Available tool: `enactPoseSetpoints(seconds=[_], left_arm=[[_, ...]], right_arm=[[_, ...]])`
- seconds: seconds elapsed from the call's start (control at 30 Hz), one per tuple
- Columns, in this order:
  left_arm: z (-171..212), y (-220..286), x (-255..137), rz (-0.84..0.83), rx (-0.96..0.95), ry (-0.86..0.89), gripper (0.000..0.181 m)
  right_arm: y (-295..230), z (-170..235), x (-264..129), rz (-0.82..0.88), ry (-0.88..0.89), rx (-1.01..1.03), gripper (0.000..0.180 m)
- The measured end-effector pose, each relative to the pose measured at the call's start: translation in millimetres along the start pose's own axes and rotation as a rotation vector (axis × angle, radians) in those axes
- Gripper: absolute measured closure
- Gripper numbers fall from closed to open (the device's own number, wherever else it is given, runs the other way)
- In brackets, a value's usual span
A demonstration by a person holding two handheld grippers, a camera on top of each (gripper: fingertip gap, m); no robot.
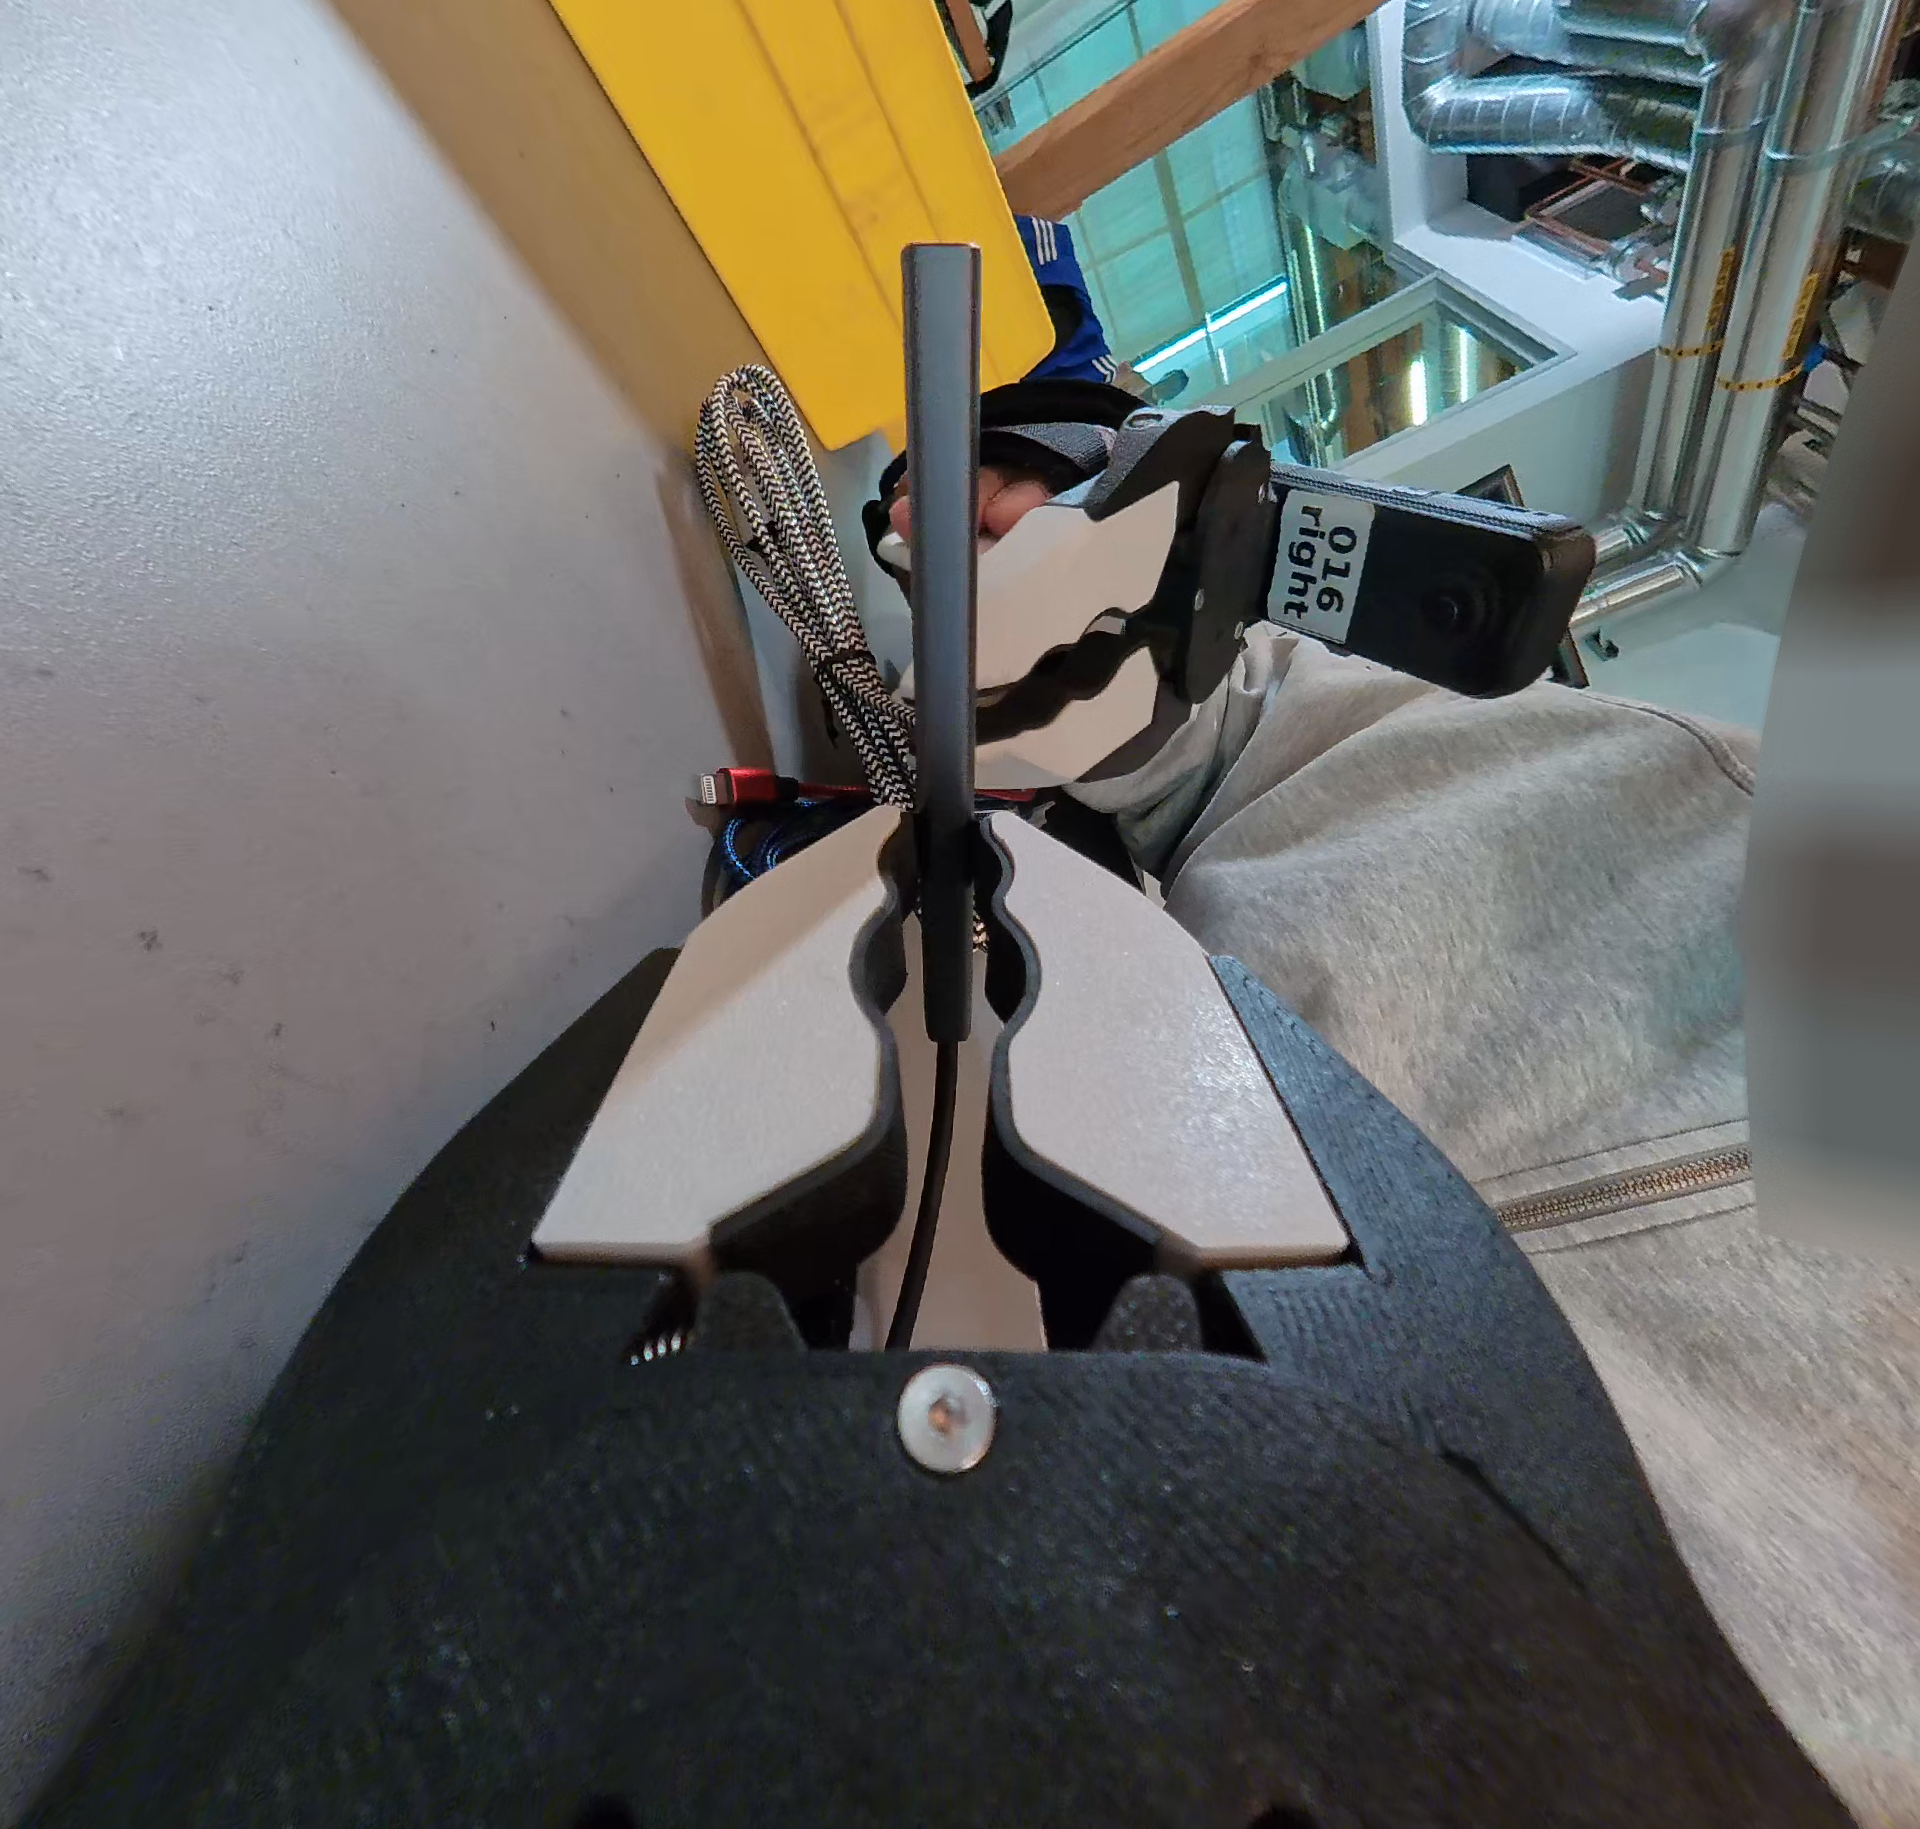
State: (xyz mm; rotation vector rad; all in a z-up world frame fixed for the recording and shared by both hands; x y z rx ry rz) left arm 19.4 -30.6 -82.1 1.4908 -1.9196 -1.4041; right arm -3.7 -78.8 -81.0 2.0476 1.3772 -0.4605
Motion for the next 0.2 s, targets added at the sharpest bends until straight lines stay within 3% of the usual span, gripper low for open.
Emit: enactPoseSetpoints(seconds=[0.03, 0.2], left_arm=[[0.0, 0.1, 0.0, 0.0, 0.0, -0.001, 0.171], [0.0, 0.3, -0.3, 0.007, -0.003, -0.002, 0.171]], right_arm=[[-0.3, 0.7, 0.2, -0.002, -0.003, 0.001, 0.171], [-1.3, -1.4, 0.8, 0.007, -0.005, -0.012, 0.173]])
Point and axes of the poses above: each gripper's, where its closed fingertips meet, x out along the fingers, z out of its underside, y = z × x across the jaws, the point moved 2 cm from there along -x, back along the fingers, and after that the axes turned 15 degrees about -z, right-handed, at the moved point
